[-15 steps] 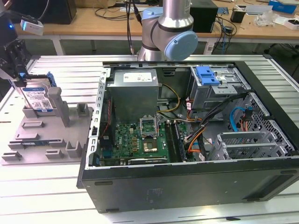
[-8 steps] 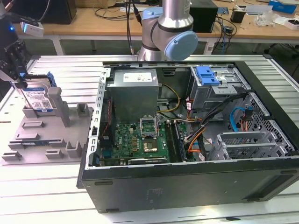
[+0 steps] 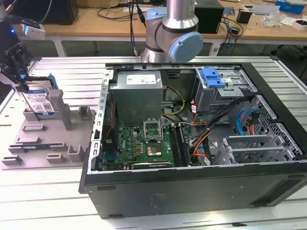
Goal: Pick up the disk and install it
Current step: 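Pick up the disk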
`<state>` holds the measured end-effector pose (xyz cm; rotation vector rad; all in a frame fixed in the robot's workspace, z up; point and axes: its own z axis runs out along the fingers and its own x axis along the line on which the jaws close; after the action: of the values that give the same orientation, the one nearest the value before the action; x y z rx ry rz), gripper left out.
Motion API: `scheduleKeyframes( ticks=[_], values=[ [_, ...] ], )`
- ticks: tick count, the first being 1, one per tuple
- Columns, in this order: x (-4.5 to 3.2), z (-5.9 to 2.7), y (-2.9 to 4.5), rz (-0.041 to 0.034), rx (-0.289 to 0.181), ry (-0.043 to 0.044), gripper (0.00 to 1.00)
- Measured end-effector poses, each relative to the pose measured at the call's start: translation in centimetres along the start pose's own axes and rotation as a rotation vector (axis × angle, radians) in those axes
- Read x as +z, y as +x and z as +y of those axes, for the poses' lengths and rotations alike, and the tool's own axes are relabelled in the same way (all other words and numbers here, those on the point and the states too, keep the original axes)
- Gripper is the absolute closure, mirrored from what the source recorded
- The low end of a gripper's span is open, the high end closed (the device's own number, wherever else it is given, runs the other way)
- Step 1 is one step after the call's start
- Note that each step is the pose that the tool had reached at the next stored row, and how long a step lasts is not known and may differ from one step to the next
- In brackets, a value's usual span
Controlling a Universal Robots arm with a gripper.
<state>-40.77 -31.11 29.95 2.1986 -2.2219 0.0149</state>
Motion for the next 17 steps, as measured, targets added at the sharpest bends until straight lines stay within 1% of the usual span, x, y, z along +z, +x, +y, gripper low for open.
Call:
scheduleKeyframes(
  ticks=[12, 14, 17],
  values=[
    [0.15, 0.0, 0.01, 0.0002, 0.0, 0.0001, 0.6],
    [0.17, 0.0, 0.0, 0.0, 0.0, 0.0, 0.64],
    [0.2, 0.0, 0.0, 0.0, 0.0, 0.0001, 0.64]
  ],
)
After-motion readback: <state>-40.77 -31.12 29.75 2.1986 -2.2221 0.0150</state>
